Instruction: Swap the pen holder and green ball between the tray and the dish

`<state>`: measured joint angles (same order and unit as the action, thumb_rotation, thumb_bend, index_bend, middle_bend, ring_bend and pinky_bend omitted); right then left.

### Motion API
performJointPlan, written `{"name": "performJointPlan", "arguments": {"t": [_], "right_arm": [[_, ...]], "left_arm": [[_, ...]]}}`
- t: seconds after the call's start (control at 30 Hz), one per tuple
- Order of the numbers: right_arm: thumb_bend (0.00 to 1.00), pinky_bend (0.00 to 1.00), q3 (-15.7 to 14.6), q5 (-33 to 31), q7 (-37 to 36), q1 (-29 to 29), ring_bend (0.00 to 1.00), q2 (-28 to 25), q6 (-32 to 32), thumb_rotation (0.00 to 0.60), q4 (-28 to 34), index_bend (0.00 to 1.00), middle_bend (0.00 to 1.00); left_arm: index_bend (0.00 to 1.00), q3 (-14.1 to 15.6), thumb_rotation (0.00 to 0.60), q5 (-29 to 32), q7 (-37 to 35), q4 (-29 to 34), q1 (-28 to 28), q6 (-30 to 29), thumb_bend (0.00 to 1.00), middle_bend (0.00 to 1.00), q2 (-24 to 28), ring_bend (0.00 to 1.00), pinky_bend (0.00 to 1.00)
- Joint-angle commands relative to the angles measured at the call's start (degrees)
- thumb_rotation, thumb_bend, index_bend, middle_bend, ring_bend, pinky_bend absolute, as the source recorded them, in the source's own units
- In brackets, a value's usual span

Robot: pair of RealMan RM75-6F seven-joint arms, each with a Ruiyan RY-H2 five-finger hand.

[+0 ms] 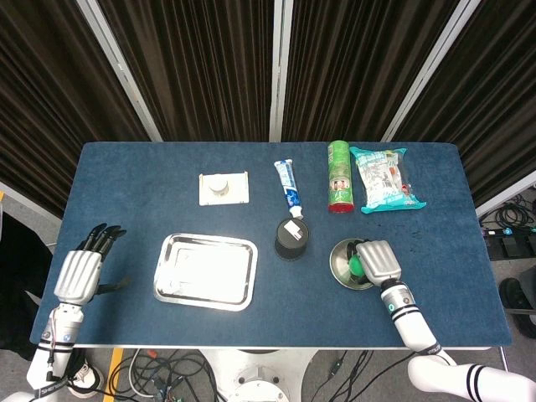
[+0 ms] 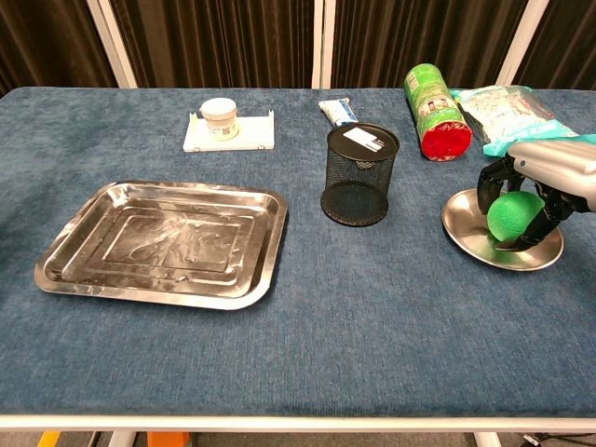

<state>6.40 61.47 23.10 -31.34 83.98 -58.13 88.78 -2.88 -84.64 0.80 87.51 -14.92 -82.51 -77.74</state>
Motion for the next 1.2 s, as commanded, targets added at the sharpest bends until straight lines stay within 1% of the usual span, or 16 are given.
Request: {"name": "performJointPlan", "arguments": {"t": [0.03, 0.2, 0.33, 0.4, 0.5, 0.67, 0.83, 0.9, 1.03, 1.2], "right_arm": [[0.17, 0.69, 0.16, 0.63, -0.59, 0.30, 0.48, -0.52, -0.84, 0.600, 0.78, 0.66, 0.49], [0.18, 0.69, 0.27, 3.59, -1.41, 0.88, 0.48, -3.12, -3.05, 0.600, 5.74, 0.67, 0.50], [0.18, 0.69, -0.46, 8.49, 0.11, 0.90, 0.49, -5.54, -5.18, 0.600, 11.90, 0.67, 0.50], [0.18, 0.69, -1.09, 10.51, 1.33, 0.52, 0.49, -5.71, -5.25, 0.600, 14.26, 0.67, 0.50], [0.18, 0.69, -1.37, 11.77, 2.25, -0.76, 0.49, -4.61, -3.78, 0.600, 16.12, 0.67, 0.50], [0.18, 0.69, -0.84, 9.73, 4.64, -3.93, 0.49, -0.57, 0.38, 0.600, 14.35, 0.67, 0.50], [0.18, 0.69, -0.18, 5.27, 5.51, -6.99, 0.49, 4.03, 4.93, 0.600, 9.24, 0.67, 0.50], [0.18, 0.69, -0.07, 4.60, 5.01, -7.67, 0.49, 5.37, 5.88, 0.600, 7.70, 0.67, 0.50], [0.18, 0.69, -0.08, 5.13, 3.55, -8.65, 0.49, 7.19, 6.75, 0.600, 5.82, 0.67, 0.50], [0.17, 0.68, -0.22, 6.36, 2.51, -9.42, 0.49, 8.08, 6.95, 0.600, 4.86, 0.66, 0.48]], "left_arm": [[0.19, -0.07, 0.600, -0.02, -0.15, -0.03, 0.08, 0.07, 0.00, 0.15, 0.01, 0.08, 0.34], [0.19, -0.34, 0.600, 0.07, -0.63, -0.05, 0.39, 0.03, 0.00, 0.15, 0.15, 0.08, 0.34], [0.19, -0.73, 0.600, 0.09, -1.47, 0.07, 0.88, -0.61, 0.00, 0.15, 0.78, 0.08, 0.34], [0.19, -0.55, 0.600, 0.07, -1.76, 0.29, 1.08, -0.37, 0.00, 0.15, 1.59, 0.08, 0.34], [0.19, -0.41, 0.600, 0.21, -1.46, 0.36, 1.59, -0.58, 0.01, 0.15, 2.22, 0.08, 0.34], [0.19, -0.12, 0.600, 0.25, -2.73, -0.25, 2.55, -1.04, 0.01, 0.15, 2.76, 0.08, 0.33], [0.19, 0.35, 0.600, -0.69, -3.88, -1.14, 3.12, -1.43, 0.01, 0.15, 3.14, 0.08, 0.33], [0.19, 0.53, 0.600, -0.96, -4.10, -1.43, 3.19, -1.31, 0.01, 0.15, 3.20, 0.08, 0.32], [0.19, 0.97, 0.600, -1.44, -3.78, -1.83, 3.18, -0.61, 0.01, 0.15, 3.67, 0.08, 0.32], [0.19, 0.66, 0.600, -1.38, -4.32, -1.90, 3.46, -0.91, 0.01, 0.15, 3.83, 0.07, 0.32]]}}
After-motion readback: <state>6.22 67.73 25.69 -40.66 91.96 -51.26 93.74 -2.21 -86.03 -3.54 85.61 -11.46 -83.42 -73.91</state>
